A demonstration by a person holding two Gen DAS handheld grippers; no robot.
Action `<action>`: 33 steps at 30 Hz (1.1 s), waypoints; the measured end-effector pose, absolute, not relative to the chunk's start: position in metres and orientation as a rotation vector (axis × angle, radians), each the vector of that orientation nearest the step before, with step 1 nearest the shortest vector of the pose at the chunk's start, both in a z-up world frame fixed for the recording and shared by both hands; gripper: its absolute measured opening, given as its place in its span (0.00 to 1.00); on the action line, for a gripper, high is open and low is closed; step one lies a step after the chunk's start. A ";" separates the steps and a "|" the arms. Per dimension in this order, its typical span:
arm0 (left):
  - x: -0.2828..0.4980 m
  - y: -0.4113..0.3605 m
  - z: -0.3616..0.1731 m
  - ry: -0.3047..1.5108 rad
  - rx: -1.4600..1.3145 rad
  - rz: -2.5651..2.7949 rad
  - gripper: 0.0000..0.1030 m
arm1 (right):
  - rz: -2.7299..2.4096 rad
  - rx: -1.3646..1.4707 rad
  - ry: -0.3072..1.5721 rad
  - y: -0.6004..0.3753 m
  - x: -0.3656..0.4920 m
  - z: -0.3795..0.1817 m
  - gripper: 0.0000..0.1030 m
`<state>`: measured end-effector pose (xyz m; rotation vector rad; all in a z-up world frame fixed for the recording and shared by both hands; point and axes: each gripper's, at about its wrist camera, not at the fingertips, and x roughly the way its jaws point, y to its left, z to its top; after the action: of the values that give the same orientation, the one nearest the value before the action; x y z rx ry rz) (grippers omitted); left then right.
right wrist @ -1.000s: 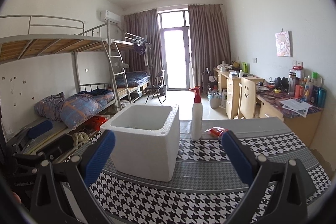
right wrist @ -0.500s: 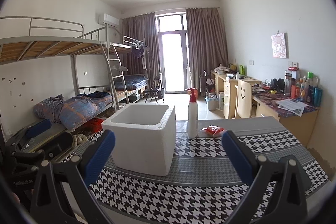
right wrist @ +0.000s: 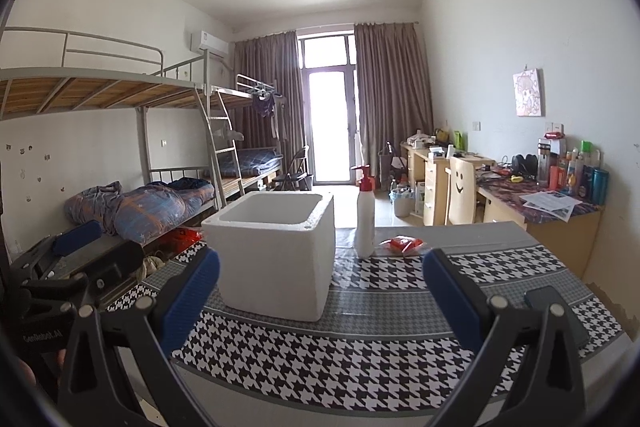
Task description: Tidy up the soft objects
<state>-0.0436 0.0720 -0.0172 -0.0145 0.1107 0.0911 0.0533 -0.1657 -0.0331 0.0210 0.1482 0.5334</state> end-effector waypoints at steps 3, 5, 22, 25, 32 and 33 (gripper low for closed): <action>-0.043 0.070 -0.018 0.116 -0.019 0.091 0.99 | 0.532 0.017 0.144 -0.168 0.052 -0.035 0.99; -0.044 0.069 -0.020 0.115 -0.020 0.093 0.99 | 0.530 0.014 0.143 -0.169 0.051 -0.036 0.99; -0.042 0.069 -0.032 0.126 -0.028 0.126 0.99 | 0.519 0.022 0.142 -0.175 0.050 -0.054 0.99; -0.041 0.070 -0.034 0.125 -0.021 0.130 0.99 | 0.511 0.028 0.151 -0.177 0.054 -0.056 0.99; -0.039 0.073 -0.037 0.126 -0.021 0.137 0.99 | 0.495 0.045 0.157 -0.181 0.057 -0.062 0.99; -0.038 0.073 -0.038 0.128 -0.019 0.137 0.99 | 0.492 0.044 0.152 -0.181 0.057 -0.062 0.99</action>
<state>-0.0383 0.0726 -0.0377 -0.0186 0.1282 0.1368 0.0566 -0.1813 -0.0623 0.0440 0.1523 0.4915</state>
